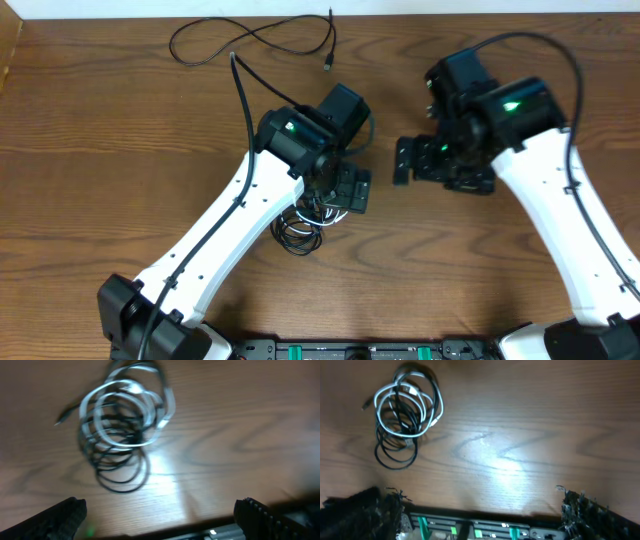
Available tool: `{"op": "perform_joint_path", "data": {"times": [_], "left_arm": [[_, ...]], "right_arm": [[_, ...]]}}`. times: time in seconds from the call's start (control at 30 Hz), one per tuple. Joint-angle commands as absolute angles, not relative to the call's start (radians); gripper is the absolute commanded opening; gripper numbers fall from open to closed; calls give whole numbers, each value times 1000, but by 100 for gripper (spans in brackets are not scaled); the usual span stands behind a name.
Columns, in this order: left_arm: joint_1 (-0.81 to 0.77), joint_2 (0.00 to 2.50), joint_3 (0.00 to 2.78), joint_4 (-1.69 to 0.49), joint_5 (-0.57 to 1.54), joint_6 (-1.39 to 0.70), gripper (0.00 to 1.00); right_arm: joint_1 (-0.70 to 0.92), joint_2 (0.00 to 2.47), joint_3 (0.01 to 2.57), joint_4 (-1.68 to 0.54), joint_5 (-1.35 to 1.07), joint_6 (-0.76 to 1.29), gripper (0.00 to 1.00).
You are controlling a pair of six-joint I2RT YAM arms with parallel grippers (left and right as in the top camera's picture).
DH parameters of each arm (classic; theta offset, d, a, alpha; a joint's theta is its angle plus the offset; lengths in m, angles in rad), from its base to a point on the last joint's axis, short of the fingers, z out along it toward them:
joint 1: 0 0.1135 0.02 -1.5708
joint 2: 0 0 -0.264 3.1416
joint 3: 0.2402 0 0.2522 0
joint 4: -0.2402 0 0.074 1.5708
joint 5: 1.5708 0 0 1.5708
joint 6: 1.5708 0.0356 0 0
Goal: Untangle cables
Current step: 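Move the right gripper left toward the pile beside the left gripper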
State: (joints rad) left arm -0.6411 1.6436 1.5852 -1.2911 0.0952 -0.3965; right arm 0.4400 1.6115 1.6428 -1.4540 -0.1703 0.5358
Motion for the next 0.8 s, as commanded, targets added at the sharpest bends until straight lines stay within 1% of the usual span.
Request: {"op": "perform_joint_path", "data": {"times": [0.0, 0.2, 0.33, 0.4, 0.5, 0.6, 0.67, 0.73, 0.77], "left_arm": [[-587, 1647, 1552, -1296, -12, -469, 100], [-442, 1647, 1548, -1308, 23, -434, 100], [-375, 1647, 1541, -1332, 25, -423, 99], [-354, 1647, 1518, -1341, 25, -423, 99], [-342, 1647, 1449, -1330, 31, -422, 96], [-344, 1647, 1356, -1295, 102, -397, 95], [-344, 1647, 1290, -1260, 146, -398, 89], [-344, 1647, 1230, -1216, 188, -398, 79], [-344, 1647, 1204, -1193, 224, -397, 76]], "right_arm": [[467, 1614, 1551, -1375, -245, 515, 99], [477, 1615, 1433, -1197, -313, 525, 99], [481, 1615, 1382, -1113, -325, 546, 99], [489, 1615, 1359, -1086, -329, 572, 99], [500, 1615, 1336, -1061, -330, 579, 99], [506, 1615, 1330, -1044, -329, 583, 99], [511, 1615, 1330, -1039, -330, 593, 99], [519, 1615, 1330, -1036, -332, 606, 99], [522, 1615, 1330, -1033, -332, 606, 99]]}}
